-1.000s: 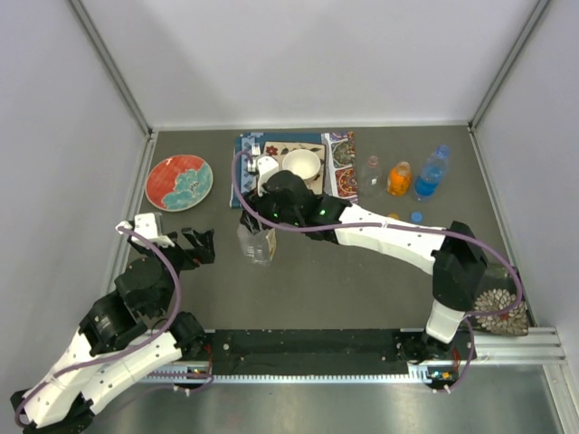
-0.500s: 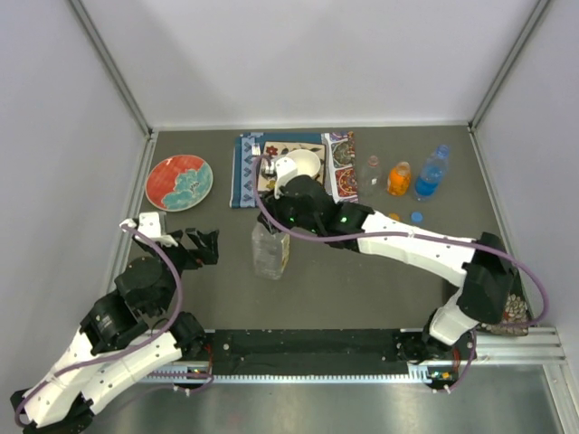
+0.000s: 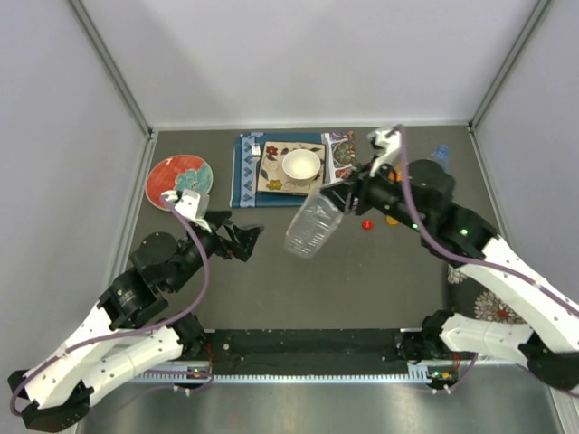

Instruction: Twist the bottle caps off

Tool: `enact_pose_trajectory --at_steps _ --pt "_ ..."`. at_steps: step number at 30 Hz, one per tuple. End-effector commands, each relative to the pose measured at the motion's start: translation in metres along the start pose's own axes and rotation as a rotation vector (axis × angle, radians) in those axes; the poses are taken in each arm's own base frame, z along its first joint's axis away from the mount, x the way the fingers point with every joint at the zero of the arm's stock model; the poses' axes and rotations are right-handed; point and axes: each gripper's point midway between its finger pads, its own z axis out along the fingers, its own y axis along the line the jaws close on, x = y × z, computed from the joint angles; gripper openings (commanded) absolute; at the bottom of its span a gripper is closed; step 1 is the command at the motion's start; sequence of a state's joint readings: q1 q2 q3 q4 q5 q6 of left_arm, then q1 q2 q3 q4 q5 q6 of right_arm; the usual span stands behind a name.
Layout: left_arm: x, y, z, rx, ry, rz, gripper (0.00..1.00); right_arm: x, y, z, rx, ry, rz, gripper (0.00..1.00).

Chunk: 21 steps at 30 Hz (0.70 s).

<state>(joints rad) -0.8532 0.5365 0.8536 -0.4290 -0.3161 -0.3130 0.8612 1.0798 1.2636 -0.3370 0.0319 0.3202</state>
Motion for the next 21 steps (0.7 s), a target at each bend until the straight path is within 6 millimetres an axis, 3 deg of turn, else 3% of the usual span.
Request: enact_pose_trajectory --at_steps 1,3,5,6,7,15,21 --pt "-0.061 -0.072 -0.008 0.362 -0.177 -0.002 0.99 0.003 -0.001 -0.037 -0.091 0.035 0.064 0.0" --pt "-0.074 -0.097 -0.014 0.509 -0.211 -0.004 0.99 0.001 0.008 -0.055 -0.153 0.032 0.071 0.0" --pt "-0.062 -0.132 -0.02 0.731 -0.131 -0.005 0.99 -0.002 0.016 -0.07 -0.209 0.024 0.075 0.0" --pt "-0.073 -0.146 -0.026 0.815 -0.16 -0.008 0.99 -0.003 0.019 -0.074 -0.226 0.026 0.082 0.0" --pt "-0.061 -0.159 -0.025 0.913 -0.096 -0.011 0.99 -0.003 0.025 -0.08 -0.261 0.029 0.079 0.0" --pt "-0.054 -0.183 -0.017 1.081 0.007 -0.08 0.99 -0.024 0.053 -0.119 -0.394 -0.029 0.035 0.0" --pt "-0.039 -0.184 -0.012 1.107 0.077 -0.091 0.99 -0.038 0.061 -0.128 -0.423 -0.063 0.013 0.0"
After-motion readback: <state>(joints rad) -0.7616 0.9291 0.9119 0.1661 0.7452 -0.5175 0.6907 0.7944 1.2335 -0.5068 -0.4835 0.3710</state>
